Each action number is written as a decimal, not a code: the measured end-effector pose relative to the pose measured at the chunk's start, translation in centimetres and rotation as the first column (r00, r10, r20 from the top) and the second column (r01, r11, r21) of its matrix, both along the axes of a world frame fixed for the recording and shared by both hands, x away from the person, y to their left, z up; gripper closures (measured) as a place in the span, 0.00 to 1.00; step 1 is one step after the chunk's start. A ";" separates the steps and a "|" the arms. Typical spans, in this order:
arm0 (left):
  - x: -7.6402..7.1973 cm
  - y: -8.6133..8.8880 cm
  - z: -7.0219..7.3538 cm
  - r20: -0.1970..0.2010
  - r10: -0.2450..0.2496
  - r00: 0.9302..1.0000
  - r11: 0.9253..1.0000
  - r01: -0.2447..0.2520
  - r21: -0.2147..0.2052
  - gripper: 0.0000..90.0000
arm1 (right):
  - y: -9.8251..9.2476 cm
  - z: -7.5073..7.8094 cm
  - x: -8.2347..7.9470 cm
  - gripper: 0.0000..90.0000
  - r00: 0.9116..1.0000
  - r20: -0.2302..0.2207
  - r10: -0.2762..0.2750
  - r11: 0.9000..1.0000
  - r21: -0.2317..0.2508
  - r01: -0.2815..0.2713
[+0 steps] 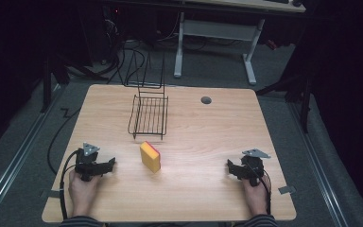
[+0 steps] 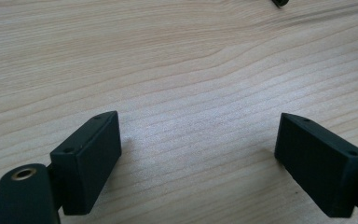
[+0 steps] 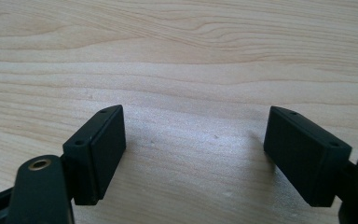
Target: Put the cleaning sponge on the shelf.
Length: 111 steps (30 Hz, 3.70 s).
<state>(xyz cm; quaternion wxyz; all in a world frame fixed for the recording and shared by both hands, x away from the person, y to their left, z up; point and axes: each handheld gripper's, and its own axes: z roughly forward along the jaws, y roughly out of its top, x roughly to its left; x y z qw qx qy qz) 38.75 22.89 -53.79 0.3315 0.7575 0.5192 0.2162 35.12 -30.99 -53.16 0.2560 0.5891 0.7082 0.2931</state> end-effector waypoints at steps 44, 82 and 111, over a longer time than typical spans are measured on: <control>-0.4 0.5 0.3 -0.016 0.003 1.000 1.000 -0.004 -0.028 0.20 | 0.0 0.0 0.0 0.23 1.000 -0.003 0.001 1.000 -0.001 -0.001; -1.8 0.3 5.7 0.092 -0.113 0.989 0.977 0.127 -0.169 0.11 | 0.0 0.0 -0.1 0.23 1.000 -0.001 0.003 1.000 -0.001 -0.003; -3.1 -4.9 7.0 0.092 -0.337 0.937 0.922 0.349 -0.167 0.01 | 0.0 0.0 -0.1 0.23 1.000 -0.003 0.002 1.000 0.000 -0.002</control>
